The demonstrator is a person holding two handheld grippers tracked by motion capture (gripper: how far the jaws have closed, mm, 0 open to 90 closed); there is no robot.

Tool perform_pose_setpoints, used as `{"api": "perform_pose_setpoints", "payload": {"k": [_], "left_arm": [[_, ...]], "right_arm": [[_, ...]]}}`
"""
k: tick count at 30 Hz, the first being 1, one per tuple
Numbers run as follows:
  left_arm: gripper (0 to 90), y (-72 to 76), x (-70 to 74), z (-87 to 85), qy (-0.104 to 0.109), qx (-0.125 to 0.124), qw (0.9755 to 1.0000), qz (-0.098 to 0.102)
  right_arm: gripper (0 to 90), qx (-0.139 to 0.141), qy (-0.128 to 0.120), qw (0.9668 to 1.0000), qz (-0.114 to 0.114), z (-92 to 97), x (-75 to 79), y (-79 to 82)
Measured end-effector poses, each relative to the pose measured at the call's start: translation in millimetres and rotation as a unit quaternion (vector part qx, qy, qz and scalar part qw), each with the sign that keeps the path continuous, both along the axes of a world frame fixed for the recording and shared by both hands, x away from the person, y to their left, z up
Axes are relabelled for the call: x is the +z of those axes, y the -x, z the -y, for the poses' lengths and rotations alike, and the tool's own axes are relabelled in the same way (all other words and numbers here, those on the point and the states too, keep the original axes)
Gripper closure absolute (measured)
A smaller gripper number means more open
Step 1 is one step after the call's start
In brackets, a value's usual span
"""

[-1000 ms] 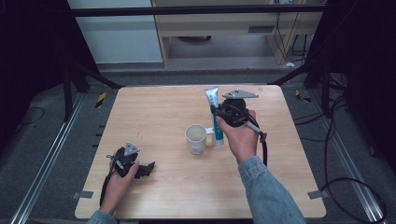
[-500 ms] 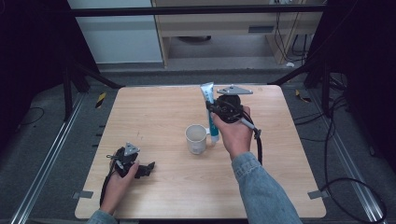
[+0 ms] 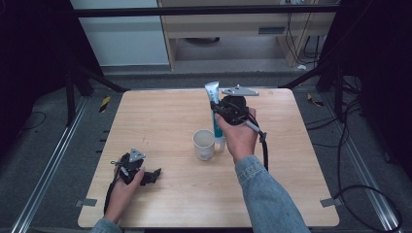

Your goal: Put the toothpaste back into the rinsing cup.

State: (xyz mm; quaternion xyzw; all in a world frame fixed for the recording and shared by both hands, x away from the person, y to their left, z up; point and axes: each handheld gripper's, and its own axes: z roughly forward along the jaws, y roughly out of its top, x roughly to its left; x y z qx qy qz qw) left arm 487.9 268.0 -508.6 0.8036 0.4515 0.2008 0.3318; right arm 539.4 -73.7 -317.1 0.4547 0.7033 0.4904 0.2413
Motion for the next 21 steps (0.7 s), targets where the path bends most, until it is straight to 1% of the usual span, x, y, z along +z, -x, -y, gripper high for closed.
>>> {"api": "perform_pose_setpoints", "payload": {"k": [21], "left_arm": [[0.0, 0.0, 0.1, 0.0, 0.0, 0.0, 1.0, 0.0]], "right_arm": [[78.0, -0.005, -0.007, 0.9999, 0.014, -10.1, -3.9, -1.3]]}}
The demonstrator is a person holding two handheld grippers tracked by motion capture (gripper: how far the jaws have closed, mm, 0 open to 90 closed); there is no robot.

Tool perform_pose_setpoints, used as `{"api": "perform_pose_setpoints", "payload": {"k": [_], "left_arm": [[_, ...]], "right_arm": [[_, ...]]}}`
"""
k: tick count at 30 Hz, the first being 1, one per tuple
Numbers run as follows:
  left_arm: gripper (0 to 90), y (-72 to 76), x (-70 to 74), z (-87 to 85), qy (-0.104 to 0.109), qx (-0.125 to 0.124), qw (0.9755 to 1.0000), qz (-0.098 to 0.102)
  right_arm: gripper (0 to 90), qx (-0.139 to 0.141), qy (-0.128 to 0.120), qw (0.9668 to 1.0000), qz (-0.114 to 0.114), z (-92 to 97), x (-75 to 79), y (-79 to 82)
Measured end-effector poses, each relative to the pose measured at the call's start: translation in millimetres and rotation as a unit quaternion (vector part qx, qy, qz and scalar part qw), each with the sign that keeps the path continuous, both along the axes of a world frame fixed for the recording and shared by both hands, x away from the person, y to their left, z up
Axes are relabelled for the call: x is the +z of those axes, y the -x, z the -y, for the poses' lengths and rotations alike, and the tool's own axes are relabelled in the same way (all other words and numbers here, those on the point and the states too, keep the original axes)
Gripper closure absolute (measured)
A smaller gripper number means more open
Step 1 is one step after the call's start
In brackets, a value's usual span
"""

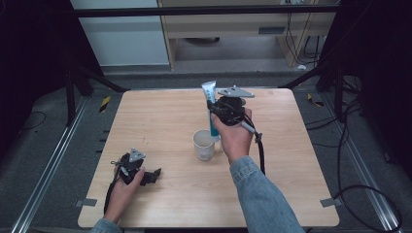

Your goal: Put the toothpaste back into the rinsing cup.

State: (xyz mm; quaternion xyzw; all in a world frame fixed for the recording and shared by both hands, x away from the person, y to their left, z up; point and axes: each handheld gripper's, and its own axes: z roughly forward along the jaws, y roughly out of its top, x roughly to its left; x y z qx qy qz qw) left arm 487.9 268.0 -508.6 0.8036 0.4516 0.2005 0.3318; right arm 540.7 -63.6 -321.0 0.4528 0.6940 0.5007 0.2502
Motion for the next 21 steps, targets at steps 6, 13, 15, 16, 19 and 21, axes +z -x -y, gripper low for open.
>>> {"api": "perform_pose_setpoints", "payload": {"k": [6, 13, 15, 16, 19, 21], "left_arm": [[0.0, 0.0, -0.1, 0.0, 0.0, 0.0, 1.0, 0.0], [0.0, 0.0, 0.0, 0.0, 0.0, 0.0, 1.0, 0.0], [0.0, 0.0, 0.0, 0.0, 0.0, 0.0, 1.0, 0.0], [0.0, 0.0, 0.0, 0.0, 0.0, 0.0, 1.0, 0.0], [0.0, 0.0, -0.1, 0.0, 0.0, 0.0, 1.0, 0.0], [0.0, 0.0, -0.1, 0.0, 0.0, 0.0, 1.0, 0.0]], "right_arm": [[78.0, 0.0, -0.003, 0.9999, 0.01, -4.1, -2.6, 2.3], [78.0, 0.0, -0.012, 0.9996, 0.027, -12.5, -3.3, 5.0], [78.0, -0.001, -0.012, 0.9994, 0.032, -13.6, -4.2, 5.4], [78.0, -0.001, -0.014, 0.9993, 0.034, -14.2, -4.8, 5.7], [78.0, -0.002, -0.017, 0.9991, 0.039, -15.5, -8.5, 6.8], [78.0, -0.003, -0.02, 0.9989, 0.042, -16.1, -12.1, 7.5]]}}
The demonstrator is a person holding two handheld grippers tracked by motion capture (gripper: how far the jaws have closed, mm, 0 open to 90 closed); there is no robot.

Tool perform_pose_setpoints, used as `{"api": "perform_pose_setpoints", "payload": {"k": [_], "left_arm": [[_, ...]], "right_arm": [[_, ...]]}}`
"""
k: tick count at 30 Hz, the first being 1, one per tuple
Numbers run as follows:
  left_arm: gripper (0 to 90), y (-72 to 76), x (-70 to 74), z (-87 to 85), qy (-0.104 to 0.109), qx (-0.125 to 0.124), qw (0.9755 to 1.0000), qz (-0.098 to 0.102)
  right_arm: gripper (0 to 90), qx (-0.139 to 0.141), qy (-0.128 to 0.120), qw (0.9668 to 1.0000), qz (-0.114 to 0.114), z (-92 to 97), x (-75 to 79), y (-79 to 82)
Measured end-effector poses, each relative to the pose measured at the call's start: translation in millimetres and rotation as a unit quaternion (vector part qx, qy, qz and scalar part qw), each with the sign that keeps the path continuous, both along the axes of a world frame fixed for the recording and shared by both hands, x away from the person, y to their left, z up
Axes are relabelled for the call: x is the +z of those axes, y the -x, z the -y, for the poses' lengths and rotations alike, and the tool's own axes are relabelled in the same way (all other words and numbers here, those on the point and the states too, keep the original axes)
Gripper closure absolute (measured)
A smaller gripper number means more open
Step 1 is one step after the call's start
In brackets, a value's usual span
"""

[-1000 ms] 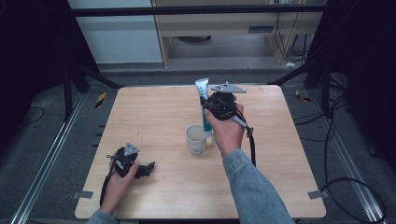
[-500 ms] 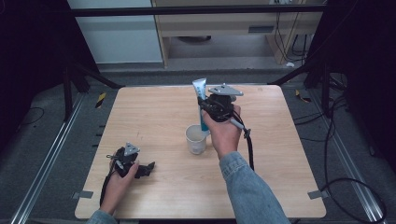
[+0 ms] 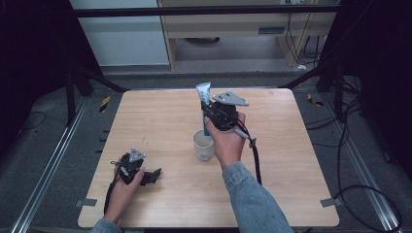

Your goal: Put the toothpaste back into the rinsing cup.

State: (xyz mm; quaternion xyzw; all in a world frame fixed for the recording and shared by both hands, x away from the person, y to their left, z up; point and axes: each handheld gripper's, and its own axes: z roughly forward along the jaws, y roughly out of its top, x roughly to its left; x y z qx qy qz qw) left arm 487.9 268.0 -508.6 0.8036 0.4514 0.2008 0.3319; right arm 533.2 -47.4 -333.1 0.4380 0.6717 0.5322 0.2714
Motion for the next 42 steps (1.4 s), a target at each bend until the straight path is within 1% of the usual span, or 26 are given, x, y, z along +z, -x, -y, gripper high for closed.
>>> {"api": "perform_pose_setpoints", "payload": {"k": [4, 5, 9, 11, 15, 18, 22, 29, 42], "left_arm": [[0.0, 0.0, 0.0, 0.0, 0.0, 0.0, 1.0, 0.0], [0.0, 0.0, 0.0, 0.0, 0.0, 0.0, 1.0, 0.0], [0.0, 0.2, -0.1, 0.2, 0.001, 0.001, 1.0, -0.001], [0.0, 0.2, -0.1, 0.2, 0.001, 0.001, 1.0, -0.001], [0.0, 0.2, 0.0, 0.2, 0.001, 0.001, 1.0, -0.001], [0.0, 0.2, 0.0, 0.2, 0.001, 0.001, 1.0, -0.001], [0.0, 0.2, 0.1, 0.0, 0.0, 0.0, 1.0, -0.002], [0.0, 0.2, 0.1, 0.0, 0.0, 0.0, 1.0, -0.002], [0.0, 0.1, 0.1, 0.0, 0.0, 0.0, 1.0, -0.002]], "right_arm": [[78.0, 0.002, 0.0, 1.0, 0.002, -2.6, -7.1, 1.6], [78.0, 0.002, -0.003, 1.0, 0.002, -3.3, -8.8, 1.8], [78.0, 0.003, -0.005, 1.0, 0.008, -5.5, -14.7, 2.3], [78.0, 0.004, -0.009, 0.9999, 0.01, -6.8, -16.6, 2.5], [78.0, 0.006, -0.008, 0.9998, 0.019, -8.6, -19.0, 3.3], [78.0, -0.001, -0.008, 0.9997, 0.023, -7.6, -21.2, 4.5], [78.0, 0.0, -0.003, 0.9995, 0.031, -8.3, -24.2, 7.8], [77.9, 0.008, -0.011, 0.9993, 0.035, -8.5, -32.3, 8.8], [77.8, 0.01, -0.02, 0.9988, 0.044, -4.0, -43.0, 11.3]]}}
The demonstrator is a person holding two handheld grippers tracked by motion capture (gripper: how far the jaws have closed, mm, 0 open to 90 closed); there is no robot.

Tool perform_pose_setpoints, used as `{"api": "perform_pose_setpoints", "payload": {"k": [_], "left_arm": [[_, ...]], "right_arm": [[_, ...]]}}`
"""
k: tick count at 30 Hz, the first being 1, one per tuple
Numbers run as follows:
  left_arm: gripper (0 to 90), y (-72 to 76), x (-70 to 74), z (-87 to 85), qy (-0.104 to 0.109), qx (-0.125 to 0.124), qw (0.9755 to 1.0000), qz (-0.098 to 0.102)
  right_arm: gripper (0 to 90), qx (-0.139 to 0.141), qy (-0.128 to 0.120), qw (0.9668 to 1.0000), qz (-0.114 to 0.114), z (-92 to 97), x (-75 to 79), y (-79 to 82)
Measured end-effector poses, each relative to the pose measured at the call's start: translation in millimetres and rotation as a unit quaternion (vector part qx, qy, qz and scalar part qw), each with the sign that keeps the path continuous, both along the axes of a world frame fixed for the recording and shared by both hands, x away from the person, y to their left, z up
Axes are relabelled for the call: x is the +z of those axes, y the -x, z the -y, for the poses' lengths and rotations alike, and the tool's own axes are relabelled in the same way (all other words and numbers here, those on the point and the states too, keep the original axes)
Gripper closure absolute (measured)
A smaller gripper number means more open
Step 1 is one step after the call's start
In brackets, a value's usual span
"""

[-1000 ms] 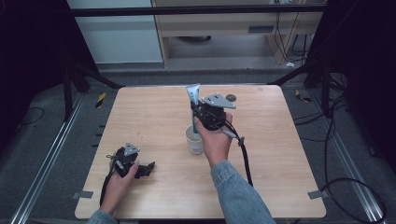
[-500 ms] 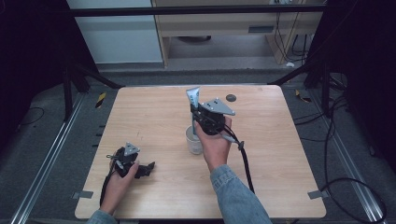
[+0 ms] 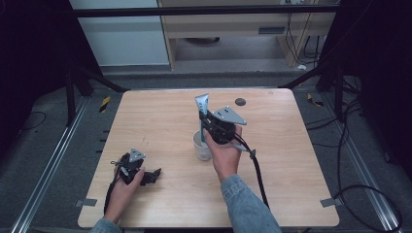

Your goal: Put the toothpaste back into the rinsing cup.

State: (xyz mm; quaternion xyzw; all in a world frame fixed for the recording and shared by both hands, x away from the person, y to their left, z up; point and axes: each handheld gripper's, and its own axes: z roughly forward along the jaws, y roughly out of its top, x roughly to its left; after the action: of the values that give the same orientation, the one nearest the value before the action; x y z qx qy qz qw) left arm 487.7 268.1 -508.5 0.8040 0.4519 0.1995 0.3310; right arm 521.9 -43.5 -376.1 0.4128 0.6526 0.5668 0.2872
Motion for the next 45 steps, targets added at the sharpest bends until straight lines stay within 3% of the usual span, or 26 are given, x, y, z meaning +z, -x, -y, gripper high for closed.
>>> {"api": "perform_pose_setpoints", "payload": {"k": [18, 28, 45], "left_arm": [[0.0, 0.0, 0.0, 0.0, 0.0, 0.0, 1.0, 0.0], [0.0, 0.0, 0.0, 0.0, 0.0, 0.0, 1.0, 0.0], [0.0, -0.1, 0.0, -0.1, 0.0, -0.001, 1.0, 0.0]], "right_arm": [[77.8, 0.001, -0.003, 1.0, -0.002, 2.0, -8.1, 2.4], [77.7, 0.005, -0.002, 0.9999, -0.015, 1.7, -23.2, 2.6], [77.7, 0.003, -0.009, 0.9999, -0.013, 0.3, -39.2, 0.6]]}}
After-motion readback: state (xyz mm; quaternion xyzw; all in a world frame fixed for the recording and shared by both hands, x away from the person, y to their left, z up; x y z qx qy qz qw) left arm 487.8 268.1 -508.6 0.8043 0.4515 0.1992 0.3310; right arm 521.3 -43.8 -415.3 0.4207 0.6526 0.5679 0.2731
